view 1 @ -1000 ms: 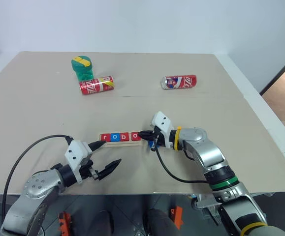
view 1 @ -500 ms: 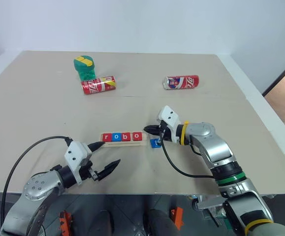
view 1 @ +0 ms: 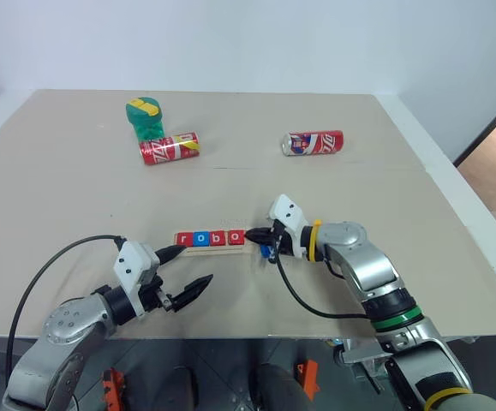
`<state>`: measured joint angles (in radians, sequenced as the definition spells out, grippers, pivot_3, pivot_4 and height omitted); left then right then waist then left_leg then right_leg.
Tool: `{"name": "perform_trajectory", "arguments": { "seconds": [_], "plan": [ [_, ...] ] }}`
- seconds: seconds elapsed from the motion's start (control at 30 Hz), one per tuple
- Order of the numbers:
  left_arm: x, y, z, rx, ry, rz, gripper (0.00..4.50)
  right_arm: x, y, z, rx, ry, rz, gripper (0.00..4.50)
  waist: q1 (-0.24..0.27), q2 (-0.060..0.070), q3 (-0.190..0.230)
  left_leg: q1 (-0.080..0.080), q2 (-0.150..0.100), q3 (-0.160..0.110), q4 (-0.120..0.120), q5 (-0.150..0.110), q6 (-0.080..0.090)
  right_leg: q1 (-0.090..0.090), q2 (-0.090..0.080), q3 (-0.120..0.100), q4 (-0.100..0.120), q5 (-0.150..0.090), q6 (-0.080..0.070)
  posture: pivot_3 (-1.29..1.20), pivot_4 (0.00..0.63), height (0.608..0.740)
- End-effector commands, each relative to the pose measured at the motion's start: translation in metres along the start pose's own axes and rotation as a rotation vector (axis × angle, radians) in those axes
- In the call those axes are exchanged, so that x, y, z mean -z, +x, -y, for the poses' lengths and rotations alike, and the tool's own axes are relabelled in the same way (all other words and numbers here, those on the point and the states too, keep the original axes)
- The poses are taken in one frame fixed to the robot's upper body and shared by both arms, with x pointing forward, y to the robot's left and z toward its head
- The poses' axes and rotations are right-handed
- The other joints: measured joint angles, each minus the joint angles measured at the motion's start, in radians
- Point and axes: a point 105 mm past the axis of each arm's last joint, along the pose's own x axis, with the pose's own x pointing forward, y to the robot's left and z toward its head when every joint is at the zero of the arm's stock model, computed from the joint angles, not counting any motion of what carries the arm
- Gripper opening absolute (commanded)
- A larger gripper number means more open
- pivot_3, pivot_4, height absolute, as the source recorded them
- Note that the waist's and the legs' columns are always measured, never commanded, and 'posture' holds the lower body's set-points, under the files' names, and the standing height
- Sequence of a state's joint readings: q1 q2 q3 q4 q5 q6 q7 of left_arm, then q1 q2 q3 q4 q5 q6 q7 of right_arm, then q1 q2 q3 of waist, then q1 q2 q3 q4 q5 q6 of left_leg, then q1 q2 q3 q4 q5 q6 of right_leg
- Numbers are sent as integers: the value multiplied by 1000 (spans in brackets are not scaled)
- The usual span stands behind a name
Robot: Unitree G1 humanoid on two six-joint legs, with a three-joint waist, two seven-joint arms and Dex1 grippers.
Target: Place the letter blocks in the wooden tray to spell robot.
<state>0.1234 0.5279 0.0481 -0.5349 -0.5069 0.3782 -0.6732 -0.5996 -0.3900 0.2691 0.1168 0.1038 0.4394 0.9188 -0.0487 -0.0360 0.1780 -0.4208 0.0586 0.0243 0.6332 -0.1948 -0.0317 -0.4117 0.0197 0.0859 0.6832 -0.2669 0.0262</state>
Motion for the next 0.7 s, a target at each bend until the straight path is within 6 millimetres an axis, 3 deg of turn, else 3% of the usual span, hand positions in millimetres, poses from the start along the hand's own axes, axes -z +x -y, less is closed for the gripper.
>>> {"name": "perform_trajectory", "arguments": {
  "seconds": [0.03,0.23,0.47,0.5,0.6,0.7],
  "plan": [
    [-12,-2,2,-2,48,25,4500,-16,2,-7,-32,-49,47,29,0,0,0,0,0,0,0,0,0,0,0,0,0,0,0,0,150,740],
    [-9,-4,3,-9,48,16,4500,-21,8,-12,-55,-57,60,29,0,0,0,0,0,0,0,0,0,0,0,0,0,0,0,0,150,740],
    [-6,-4,10,31,73,-6,4500,-26,-7,8,-15,-80,56,29,0,0,0,0,0,0,0,0,0,0,0,0,0,0,0,0,150,740],
    [-6,-4,12,44,77,-10,4500,-29,-11,12,-11,-81,62,561,0,0,0,0,0,0,0,0,0,0,0,0,0,0,0,0,150,740],
    [-6,-4,17,79,74,-13,4500,-34,-29,21,-35,-81,83,1559,1,0,0,0,0,0,0,0,0,0,0,0,0,0,0,0,150,740],
    [-9,-3,21,111,73,-12,4500,-19,-47,19,-123,-90,44,2518,3,0,0,0,0,0,0,0,0,1,0,0,0,0,0,0,150,740]
  ]
}}
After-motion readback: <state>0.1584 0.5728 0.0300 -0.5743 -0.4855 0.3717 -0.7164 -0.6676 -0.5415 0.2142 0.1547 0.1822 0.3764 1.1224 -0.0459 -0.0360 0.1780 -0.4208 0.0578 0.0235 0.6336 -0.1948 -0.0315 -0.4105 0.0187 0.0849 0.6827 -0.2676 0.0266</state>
